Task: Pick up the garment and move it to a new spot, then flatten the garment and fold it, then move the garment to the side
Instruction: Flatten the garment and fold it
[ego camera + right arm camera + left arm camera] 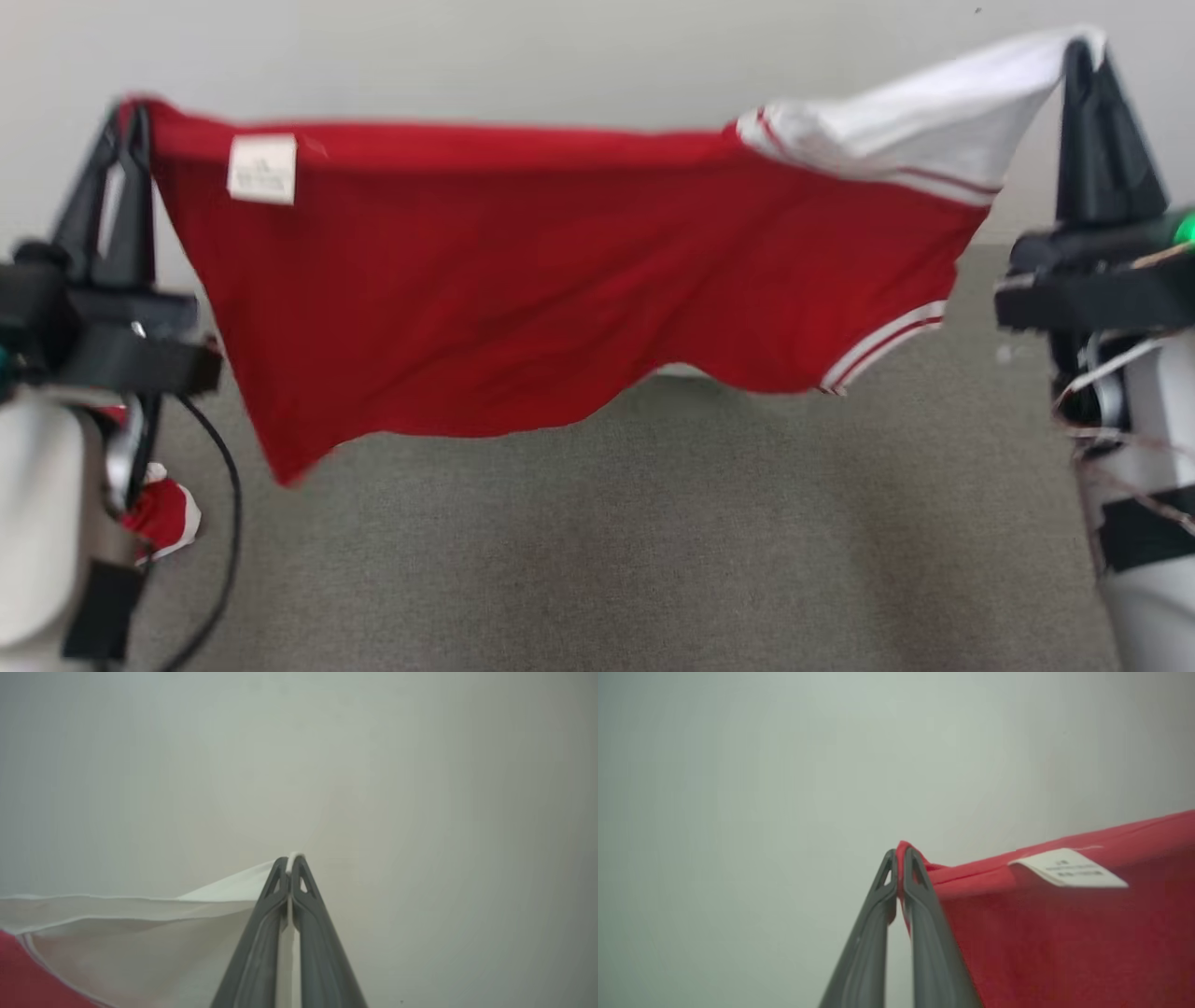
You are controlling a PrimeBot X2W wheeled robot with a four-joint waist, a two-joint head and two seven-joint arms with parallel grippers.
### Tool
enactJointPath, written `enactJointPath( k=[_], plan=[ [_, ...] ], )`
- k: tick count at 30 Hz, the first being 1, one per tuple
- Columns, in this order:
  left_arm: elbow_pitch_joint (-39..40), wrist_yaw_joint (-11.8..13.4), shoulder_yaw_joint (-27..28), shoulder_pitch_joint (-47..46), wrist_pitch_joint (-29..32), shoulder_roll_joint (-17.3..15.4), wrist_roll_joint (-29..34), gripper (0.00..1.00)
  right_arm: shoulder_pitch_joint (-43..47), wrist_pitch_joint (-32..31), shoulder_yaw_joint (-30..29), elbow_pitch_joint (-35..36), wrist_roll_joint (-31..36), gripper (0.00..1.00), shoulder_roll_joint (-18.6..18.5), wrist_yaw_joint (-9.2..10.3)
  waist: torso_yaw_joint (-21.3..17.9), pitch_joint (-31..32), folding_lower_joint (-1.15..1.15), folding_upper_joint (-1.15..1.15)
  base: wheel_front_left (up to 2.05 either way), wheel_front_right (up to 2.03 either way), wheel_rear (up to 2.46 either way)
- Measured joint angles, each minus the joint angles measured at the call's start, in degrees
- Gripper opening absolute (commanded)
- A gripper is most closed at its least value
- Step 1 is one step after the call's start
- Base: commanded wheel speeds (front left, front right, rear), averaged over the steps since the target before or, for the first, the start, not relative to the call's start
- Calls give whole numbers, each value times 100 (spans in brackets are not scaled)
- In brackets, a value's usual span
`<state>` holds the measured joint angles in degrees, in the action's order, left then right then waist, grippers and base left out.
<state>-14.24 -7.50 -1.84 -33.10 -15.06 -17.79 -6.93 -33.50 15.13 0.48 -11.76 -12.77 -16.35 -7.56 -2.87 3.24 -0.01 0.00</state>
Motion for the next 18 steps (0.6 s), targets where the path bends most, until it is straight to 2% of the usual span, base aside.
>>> enactJointPath(
  k=[5,9,18],
  plan=[
    [-220,-3,-394,-1033,101,-530,-5,0,-871,1,214,-112,24,0,-307,0,38,167,-1,0,0,0,0],
    [-538,-3,-842,-1661,392,-829,-37,0,-1477,1,494,-610,108,0,-502,0,107,92,0,-1,0,0,0],
    [-1344,-4,-1345,-2132,606,-821,-209,0,-2498,-1,996,-1774,319,0,-658,0,168,-483,1,0,0,0,0]
  ],
)
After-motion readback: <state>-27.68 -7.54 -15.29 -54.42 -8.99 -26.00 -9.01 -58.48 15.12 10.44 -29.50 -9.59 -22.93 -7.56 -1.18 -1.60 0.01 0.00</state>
